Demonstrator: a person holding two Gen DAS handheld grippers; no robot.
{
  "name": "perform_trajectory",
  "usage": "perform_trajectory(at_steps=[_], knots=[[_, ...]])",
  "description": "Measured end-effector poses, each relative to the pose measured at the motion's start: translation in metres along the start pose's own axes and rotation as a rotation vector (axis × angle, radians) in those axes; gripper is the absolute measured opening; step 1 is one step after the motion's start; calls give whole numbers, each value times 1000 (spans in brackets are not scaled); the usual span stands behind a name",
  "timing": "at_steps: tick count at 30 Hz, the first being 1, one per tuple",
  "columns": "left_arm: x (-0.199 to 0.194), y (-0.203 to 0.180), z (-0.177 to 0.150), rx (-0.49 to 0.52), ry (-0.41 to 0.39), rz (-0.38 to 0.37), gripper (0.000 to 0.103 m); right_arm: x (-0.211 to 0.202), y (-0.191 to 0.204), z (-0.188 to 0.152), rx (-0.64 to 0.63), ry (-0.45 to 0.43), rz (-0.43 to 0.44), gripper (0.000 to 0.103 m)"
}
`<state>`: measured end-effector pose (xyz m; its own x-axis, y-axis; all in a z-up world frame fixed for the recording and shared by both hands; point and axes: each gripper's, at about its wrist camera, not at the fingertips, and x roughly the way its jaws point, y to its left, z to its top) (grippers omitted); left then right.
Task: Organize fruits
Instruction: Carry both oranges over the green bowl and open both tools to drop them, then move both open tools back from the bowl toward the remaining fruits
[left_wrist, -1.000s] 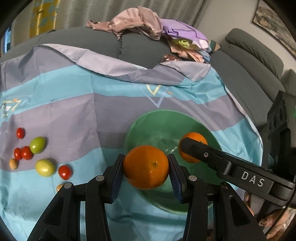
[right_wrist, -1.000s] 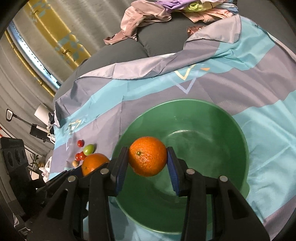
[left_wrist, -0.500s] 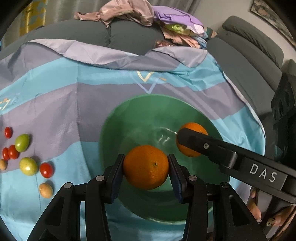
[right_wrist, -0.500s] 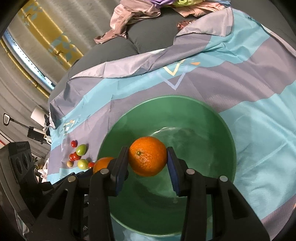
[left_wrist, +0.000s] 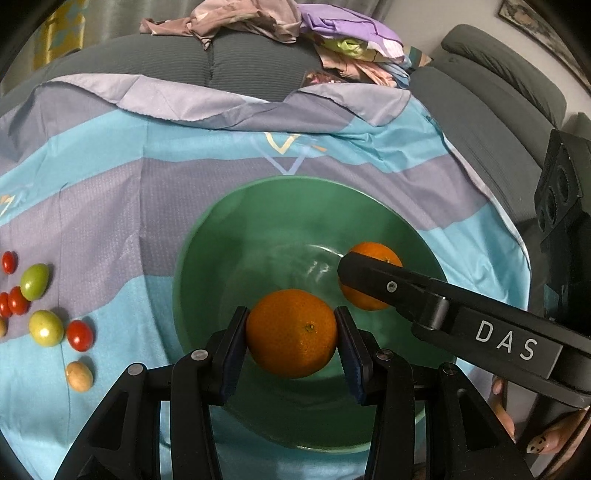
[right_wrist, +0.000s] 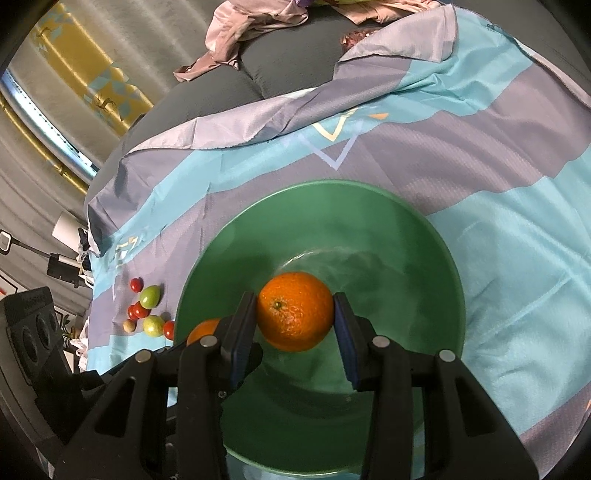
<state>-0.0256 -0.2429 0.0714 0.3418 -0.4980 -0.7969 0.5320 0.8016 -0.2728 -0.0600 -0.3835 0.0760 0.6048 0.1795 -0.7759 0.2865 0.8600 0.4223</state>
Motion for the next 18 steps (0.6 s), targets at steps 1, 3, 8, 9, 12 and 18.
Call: perform_trajectory(at_steps=[1, 3, 8, 9, 12, 18], knots=[[0, 0, 0, -1, 2, 1, 46, 0, 0, 0, -1, 2, -1, 43], [0, 1, 1, -8, 3, 0, 46, 1, 0, 0, -4, 5, -6, 44], [1, 0, 1, -17, 12, -12, 46, 4, 1, -1, -7, 16, -37, 44], [1, 0, 1, -19, 12, -18, 46, 3, 1, -1, -5, 13, -44, 48], [-7, 3, 2, -38, -3, -44, 48, -2, 1, 0, 0, -14, -32, 63], [-45, 21, 0, -56, -62, -59, 63, -8, 9, -1, -12, -47, -23, 68]])
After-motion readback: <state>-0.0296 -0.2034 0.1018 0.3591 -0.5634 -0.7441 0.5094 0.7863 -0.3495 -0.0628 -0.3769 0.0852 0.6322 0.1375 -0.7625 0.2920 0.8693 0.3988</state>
